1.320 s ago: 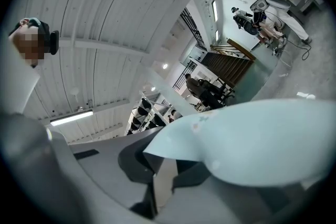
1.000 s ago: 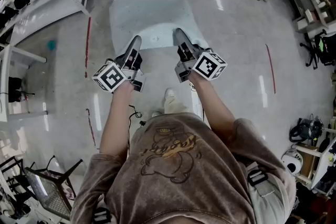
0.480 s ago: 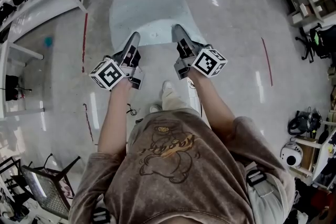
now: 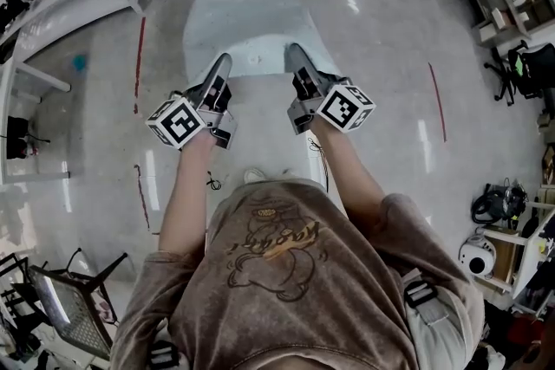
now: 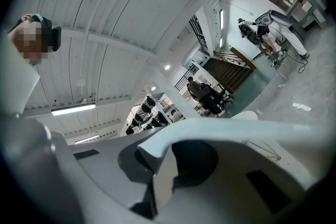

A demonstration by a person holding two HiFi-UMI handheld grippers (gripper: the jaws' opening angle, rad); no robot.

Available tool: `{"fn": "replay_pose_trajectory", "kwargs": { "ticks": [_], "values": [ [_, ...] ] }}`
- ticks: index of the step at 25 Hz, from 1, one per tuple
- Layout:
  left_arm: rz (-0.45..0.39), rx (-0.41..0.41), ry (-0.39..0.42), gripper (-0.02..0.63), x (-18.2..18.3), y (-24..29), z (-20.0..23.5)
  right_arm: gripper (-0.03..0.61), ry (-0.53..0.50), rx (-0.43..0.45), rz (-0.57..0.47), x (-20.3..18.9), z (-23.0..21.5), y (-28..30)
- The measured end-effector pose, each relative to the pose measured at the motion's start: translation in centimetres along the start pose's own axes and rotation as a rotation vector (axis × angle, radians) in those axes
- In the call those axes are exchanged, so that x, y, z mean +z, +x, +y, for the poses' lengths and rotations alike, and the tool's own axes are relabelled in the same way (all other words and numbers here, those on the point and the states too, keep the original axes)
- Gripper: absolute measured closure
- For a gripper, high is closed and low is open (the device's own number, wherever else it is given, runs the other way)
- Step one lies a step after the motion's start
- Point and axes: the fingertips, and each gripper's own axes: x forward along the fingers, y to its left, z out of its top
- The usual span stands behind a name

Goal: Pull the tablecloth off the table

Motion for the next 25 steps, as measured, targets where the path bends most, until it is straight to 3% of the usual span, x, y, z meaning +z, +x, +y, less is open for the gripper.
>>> {"fn": "replay_pose_trajectory", "kwargs": {
  "ticks": [25],
  "values": [
    [-0.037,-0.007,0.026,0.594,0.4,-0.8,-3.5,0.548,-0.091,0.012,0.025,1.7,2.2,-1.6]
  ]
}}
